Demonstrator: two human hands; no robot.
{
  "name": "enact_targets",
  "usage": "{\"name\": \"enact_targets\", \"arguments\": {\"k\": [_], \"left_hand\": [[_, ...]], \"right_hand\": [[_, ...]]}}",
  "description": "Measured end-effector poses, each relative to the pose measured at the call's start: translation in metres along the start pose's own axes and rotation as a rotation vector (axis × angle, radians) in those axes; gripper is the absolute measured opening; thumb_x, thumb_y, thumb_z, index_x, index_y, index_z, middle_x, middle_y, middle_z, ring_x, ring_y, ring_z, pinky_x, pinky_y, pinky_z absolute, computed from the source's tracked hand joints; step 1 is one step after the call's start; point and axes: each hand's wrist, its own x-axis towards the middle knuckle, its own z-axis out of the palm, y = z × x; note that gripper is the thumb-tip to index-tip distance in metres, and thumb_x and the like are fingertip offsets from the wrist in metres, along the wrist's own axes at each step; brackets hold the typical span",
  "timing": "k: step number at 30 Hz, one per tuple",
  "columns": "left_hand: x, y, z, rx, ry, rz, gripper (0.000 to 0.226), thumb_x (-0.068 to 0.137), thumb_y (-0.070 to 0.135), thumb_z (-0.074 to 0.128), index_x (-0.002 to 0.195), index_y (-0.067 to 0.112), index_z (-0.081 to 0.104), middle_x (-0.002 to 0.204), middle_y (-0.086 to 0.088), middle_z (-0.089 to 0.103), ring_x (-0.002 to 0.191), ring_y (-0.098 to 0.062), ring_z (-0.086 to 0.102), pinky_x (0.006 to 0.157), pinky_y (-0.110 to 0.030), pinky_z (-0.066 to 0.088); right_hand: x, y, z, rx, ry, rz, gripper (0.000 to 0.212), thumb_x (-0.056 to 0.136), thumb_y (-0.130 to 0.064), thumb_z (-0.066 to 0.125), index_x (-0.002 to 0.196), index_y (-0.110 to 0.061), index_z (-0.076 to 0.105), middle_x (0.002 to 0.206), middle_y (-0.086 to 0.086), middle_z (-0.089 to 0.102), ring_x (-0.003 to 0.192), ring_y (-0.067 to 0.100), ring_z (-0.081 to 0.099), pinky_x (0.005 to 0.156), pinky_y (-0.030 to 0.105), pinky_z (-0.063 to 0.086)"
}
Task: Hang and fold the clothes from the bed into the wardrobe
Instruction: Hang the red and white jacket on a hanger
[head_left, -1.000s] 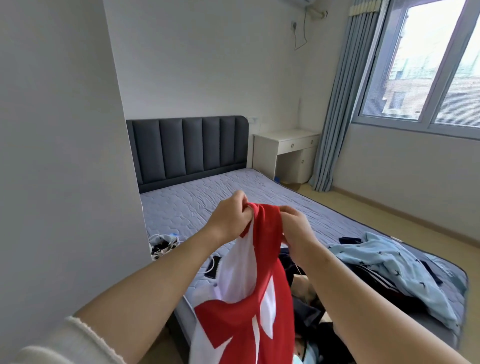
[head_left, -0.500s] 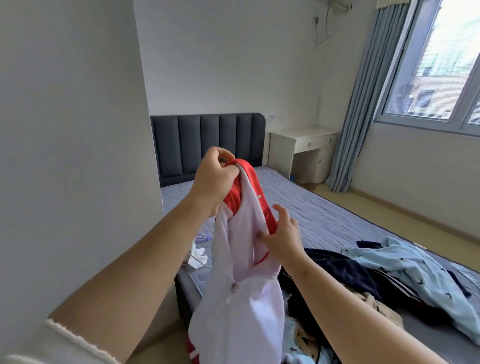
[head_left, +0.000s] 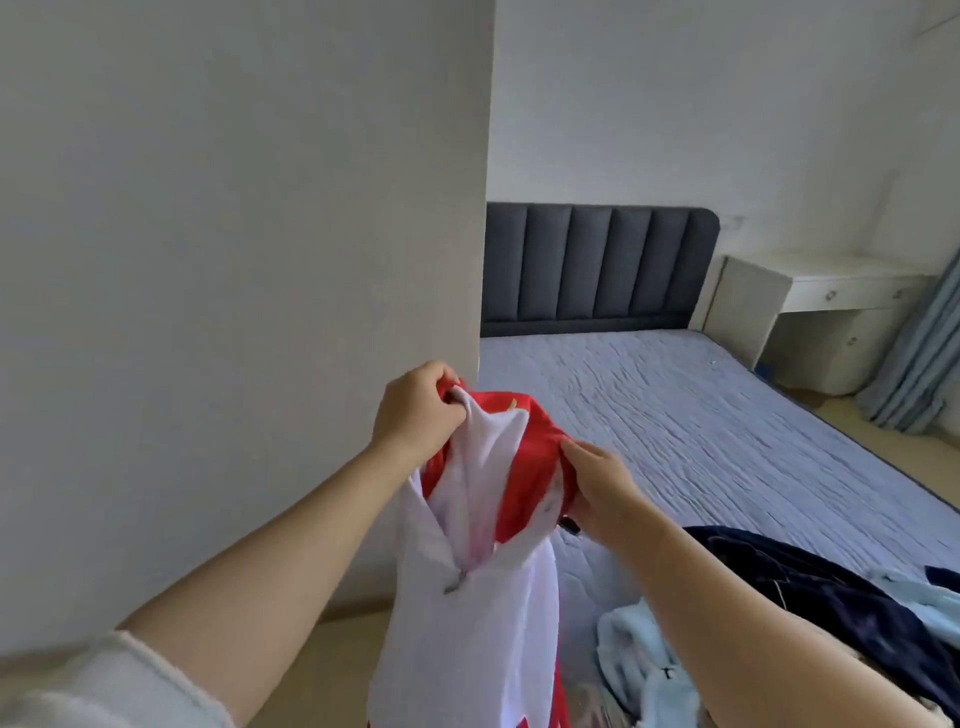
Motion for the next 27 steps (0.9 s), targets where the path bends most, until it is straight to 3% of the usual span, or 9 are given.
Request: {"name": "enact_targets", "arguments": {"k": [3, 5, 6, 9, 11, 14, 16, 20, 27], "left_hand": [[-0.018, -0.041, -0.008, 0.077, 0.078, -0.197, 0.011, 0.082, 0.010, 0.051, 0.078, 0.019, 0.049, 0.070, 0.004, 0.053, 0.072, -0.022, 0.049, 0.062, -0.025, 0.034], [-0.033, -0.061, -0.022, 0.074, 0.177, -0.317, 0.009, 0.086, 0.012, 0.048, 0.084, 0.021, 0.048, 0.073, 0.005, 0.052, 0.073, -0.022, 0.048, 0.064, -0.026, 0.035], [-0.042, -0.069, -0.030, 0.061, 0.231, -0.373, 0.011, 0.087, 0.012, 0.046, 0.088, 0.022, 0.049, 0.074, 0.007, 0.052, 0.074, -0.021, 0.048, 0.065, -0.026, 0.035], [-0.078, -0.091, -0.059, 0.003, 0.441, -0.540, 0.022, 0.088, 0.011, 0.042, 0.099, 0.024, 0.055, 0.084, 0.008, 0.053, 0.079, -0.017, 0.048, 0.069, -0.023, 0.033], [-0.109, -0.107, -0.084, 0.023, 0.554, -0.610, 0.025, 0.088, 0.009, 0.041, 0.100, 0.023, 0.058, 0.088, 0.008, 0.054, 0.082, -0.015, 0.047, 0.069, -0.019, 0.031], [-0.165, -0.126, -0.123, 0.093, 0.598, -0.679, 0.028, 0.087, 0.006, 0.040, 0.103, 0.018, 0.060, 0.090, 0.008, 0.056, 0.086, -0.014, 0.048, 0.070, -0.019, 0.030], [-0.203, -0.137, -0.152, 0.131, 0.659, -0.742, 0.030, 0.086, 0.006, 0.040, 0.104, 0.018, 0.061, 0.091, 0.009, 0.057, 0.087, -0.013, 0.049, 0.070, -0.018, 0.030], [-0.269, -0.153, -0.216, 0.198, 0.819, -0.851, 0.029, 0.088, 0.008, 0.041, 0.104, 0.018, 0.062, 0.092, 0.009, 0.056, 0.087, -0.012, 0.048, 0.066, -0.015, 0.029], [-0.362, -0.196, -0.324, 0.267, 1.064, -0.958, 0.026, 0.090, 0.008, 0.040, 0.102, 0.016, 0.062, 0.089, 0.008, 0.055, 0.083, -0.012, 0.048, 0.059, -0.013, 0.032]], "right_hand": [[-0.002, 0.010, 0.022, -0.011, -0.055, 0.021, 0.023, 0.098, -0.010, 0.040, 0.081, -0.010, 0.057, 0.072, 0.010, 0.058, 0.054, 0.016, 0.059, 0.046, 0.020, 0.048], [-0.005, 0.021, 0.031, -0.191, -0.158, -0.050, 0.007, 0.097, -0.020, 0.048, 0.095, -0.016, 0.054, 0.080, 0.006, 0.059, 0.054, 0.009, 0.060, 0.046, 0.017, 0.048], [-0.006, 0.028, 0.035, -0.328, -0.258, -0.106, 0.013, 0.093, -0.026, 0.055, 0.105, -0.022, 0.052, 0.084, 0.001, 0.060, 0.059, 0.003, 0.062, 0.051, 0.016, 0.050], [-0.011, 0.054, 0.059, -0.733, -0.595, -0.207, 0.063, 0.074, -0.022, 0.077, 0.125, -0.036, 0.042, 0.083, -0.013, 0.060, 0.067, -0.004, 0.061, 0.060, 0.007, 0.045], [-0.018, 0.076, 0.083, -0.911, -0.609, -0.261, 0.071, 0.071, -0.019, 0.077, 0.130, -0.034, 0.040, 0.083, -0.012, 0.055, 0.076, 0.008, 0.057, 0.065, 0.012, 0.041], [-0.040, 0.108, 0.125, -0.861, -0.459, -0.362, 0.036, 0.080, -0.021, 0.067, 0.113, -0.025, 0.055, 0.077, -0.011, 0.052, 0.081, 0.015, 0.051, 0.068, 0.019, 0.035], [-0.062, 0.128, 0.159, -0.801, -0.501, -0.373, 0.011, 0.084, -0.017, 0.057, 0.093, -0.024, 0.059, 0.067, -0.013, 0.052, 0.076, 0.018, 0.052, 0.066, 0.023, 0.035], [-0.117, 0.156, 0.235, -0.692, -0.719, -0.342, 0.017, 0.087, -0.015, 0.049, 0.087, -0.029, 0.056, 0.066, -0.013, 0.055, 0.064, 0.012, 0.053, 0.065, 0.024, 0.037], [-0.220, 0.215, 0.355, -0.565, -1.037, -0.297, 0.017, 0.089, -0.015, 0.048, 0.092, -0.027, 0.058, 0.074, -0.009, 0.059, 0.072, 0.015, 0.056, 0.070, 0.027, 0.046]]}}
